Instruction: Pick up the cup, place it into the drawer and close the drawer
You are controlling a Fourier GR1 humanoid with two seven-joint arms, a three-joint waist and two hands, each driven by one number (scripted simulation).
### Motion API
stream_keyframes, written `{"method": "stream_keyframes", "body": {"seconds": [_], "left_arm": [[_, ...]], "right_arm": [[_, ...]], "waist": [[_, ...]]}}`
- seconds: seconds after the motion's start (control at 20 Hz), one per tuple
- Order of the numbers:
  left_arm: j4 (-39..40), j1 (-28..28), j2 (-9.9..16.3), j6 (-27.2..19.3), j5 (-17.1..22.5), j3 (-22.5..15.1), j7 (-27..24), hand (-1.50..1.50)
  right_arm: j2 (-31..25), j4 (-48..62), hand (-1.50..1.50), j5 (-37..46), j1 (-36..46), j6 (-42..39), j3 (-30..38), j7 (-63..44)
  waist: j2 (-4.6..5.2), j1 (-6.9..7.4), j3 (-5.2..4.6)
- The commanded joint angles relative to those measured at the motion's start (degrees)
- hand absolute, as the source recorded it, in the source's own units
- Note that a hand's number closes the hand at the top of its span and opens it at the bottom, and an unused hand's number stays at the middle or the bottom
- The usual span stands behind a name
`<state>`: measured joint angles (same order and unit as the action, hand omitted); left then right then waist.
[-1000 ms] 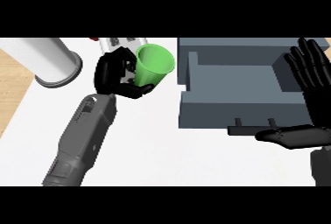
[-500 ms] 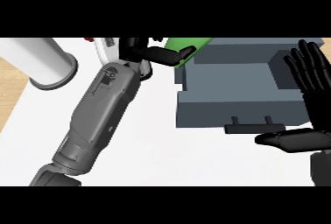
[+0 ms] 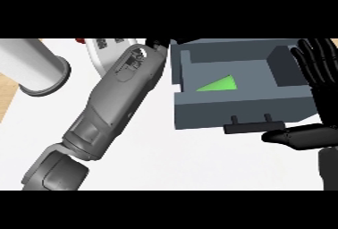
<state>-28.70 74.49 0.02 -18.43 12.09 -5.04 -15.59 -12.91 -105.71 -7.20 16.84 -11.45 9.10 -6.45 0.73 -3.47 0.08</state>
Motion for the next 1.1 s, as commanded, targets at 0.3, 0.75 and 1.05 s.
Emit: {"method": "stream_keyframes", "body": {"seconds": [0.3,0.75,1.05], "left_arm": [[11.7,2.8,0.0,2.5,3.5,-11.5,4.4,1.5],[9.6,-1.3,0.0,3.9,9.2,-14.0,0.5,-1.5],[6.3,-2.4,0.0,5.1,16.1,-11.8,-4.3,-1.5]], "right_arm": [[0.6,3.0,-1.5,-0.4,4.9,-0.9,-1.8,0.6],[0.9,4.8,-1.5,-1.5,7.7,-3.0,-3.2,2.2],[2.0,4.2,1.5,-9.0,7.0,-12.5,-9.2,1.4]], "waist": [[1.39,-4.61,0.09],[2.3,-7.77,0.0],[2.05,-8.01,-0.06]]}}
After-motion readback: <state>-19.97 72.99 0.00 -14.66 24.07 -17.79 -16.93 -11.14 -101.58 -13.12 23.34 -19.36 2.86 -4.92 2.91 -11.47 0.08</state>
